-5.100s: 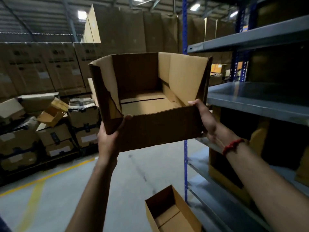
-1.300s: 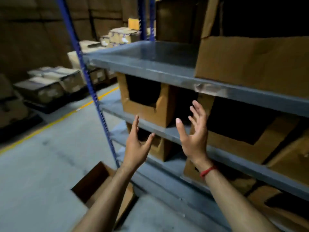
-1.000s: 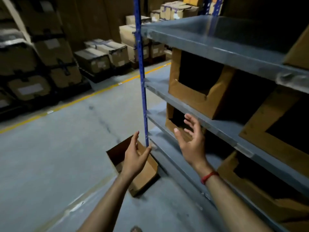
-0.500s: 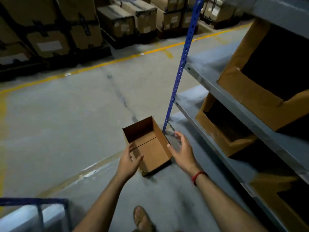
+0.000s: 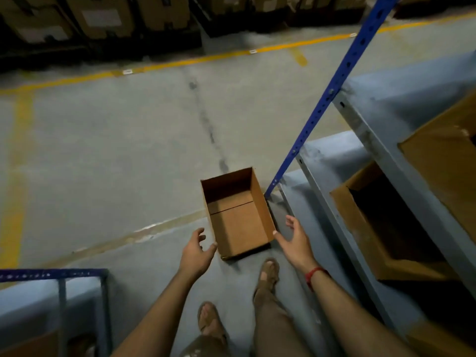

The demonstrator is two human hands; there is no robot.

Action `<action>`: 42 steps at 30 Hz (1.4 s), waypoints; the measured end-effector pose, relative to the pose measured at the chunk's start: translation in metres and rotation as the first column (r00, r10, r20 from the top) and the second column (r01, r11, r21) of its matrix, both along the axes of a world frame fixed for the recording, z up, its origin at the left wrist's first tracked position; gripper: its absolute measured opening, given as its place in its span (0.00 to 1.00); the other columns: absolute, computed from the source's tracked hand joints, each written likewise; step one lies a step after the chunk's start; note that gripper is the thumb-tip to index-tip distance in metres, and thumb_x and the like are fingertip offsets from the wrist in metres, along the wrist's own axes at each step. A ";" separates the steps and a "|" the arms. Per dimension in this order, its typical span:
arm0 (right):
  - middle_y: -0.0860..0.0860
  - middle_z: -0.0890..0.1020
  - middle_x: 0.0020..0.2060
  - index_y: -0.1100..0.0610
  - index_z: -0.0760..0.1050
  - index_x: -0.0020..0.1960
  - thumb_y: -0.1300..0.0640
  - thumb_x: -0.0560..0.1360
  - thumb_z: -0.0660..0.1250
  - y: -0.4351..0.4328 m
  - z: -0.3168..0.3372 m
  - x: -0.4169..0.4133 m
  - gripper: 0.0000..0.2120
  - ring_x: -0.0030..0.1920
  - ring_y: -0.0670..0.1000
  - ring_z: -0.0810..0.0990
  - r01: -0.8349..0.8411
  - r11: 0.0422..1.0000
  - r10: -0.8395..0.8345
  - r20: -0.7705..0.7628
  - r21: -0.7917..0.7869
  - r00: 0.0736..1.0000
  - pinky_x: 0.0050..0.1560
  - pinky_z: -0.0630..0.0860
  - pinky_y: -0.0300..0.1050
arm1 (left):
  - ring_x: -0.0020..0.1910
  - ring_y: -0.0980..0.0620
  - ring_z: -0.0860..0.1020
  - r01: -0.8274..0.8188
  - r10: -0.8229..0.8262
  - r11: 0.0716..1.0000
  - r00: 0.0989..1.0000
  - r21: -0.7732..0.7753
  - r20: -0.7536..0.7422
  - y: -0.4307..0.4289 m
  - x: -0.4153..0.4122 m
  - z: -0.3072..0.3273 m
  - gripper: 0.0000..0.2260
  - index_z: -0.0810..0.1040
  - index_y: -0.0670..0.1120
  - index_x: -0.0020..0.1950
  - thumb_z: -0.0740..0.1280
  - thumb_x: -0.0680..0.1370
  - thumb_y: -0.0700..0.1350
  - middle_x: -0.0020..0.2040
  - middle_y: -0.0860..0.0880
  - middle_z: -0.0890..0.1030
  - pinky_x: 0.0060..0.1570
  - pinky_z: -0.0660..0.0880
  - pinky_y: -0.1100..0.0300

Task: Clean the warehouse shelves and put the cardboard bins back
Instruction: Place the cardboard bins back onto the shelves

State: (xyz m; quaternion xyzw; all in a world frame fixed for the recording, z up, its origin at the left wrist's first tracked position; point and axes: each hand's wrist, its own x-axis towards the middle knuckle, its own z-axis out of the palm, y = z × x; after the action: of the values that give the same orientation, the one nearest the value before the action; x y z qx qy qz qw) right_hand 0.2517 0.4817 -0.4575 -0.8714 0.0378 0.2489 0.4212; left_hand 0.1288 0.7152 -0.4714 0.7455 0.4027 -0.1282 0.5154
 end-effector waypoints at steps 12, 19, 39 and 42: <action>0.56 0.73 0.69 0.57 0.63 0.75 0.54 0.76 0.72 -0.001 -0.121 0.091 0.31 0.68 0.54 0.72 -0.128 0.989 0.104 -0.261 -0.077 0.960 0.63 0.67 0.42 | 0.68 0.40 0.73 -0.173 0.160 0.984 0.958 -0.037 -0.239 -0.028 0.055 -0.097 0.30 0.63 0.48 0.78 0.70 0.79 0.49 0.72 0.44 0.72 0.64 0.74 0.47; 0.51 0.76 0.64 0.56 0.68 0.72 0.60 0.76 0.71 0.001 -0.249 0.117 0.26 0.64 0.51 0.75 -0.124 0.986 0.097 -0.223 -0.111 0.970 0.56 0.73 0.31 | 0.64 0.43 0.76 -0.160 0.130 0.986 0.926 -0.057 -0.355 -0.018 0.060 -0.236 0.25 0.62 0.48 0.78 0.64 0.82 0.49 0.69 0.44 0.75 0.62 0.74 0.50; 0.59 0.82 0.56 0.60 0.76 0.64 0.54 0.76 0.72 -0.025 -0.497 0.175 0.20 0.56 0.60 0.80 -0.269 0.877 0.069 -0.450 -0.398 0.890 0.51 0.72 0.45 | 0.66 0.39 0.76 -0.339 0.227 0.934 0.807 -0.114 -0.545 -0.018 0.095 -0.497 0.23 0.64 0.50 0.76 0.65 0.82 0.47 0.69 0.45 0.75 0.66 0.74 0.43; 0.65 0.83 0.51 0.67 0.80 0.53 0.59 0.79 0.65 -0.021 -0.496 0.179 0.11 0.52 0.63 0.80 -0.278 0.834 0.086 -0.385 -0.477 0.919 0.45 0.67 0.44 | 0.64 0.39 0.76 -0.167 0.138 0.986 0.831 -0.005 -0.539 -0.014 0.094 -0.497 0.21 0.67 0.49 0.75 0.64 0.83 0.49 0.66 0.44 0.78 0.65 0.74 0.47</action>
State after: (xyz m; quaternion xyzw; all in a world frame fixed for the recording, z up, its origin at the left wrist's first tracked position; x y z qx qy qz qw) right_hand 0.4308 0.4608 -0.9533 -0.8941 0.0933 0.4185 0.1290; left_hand 0.2229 0.7017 -0.9687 0.6317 0.5853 -0.3007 0.4098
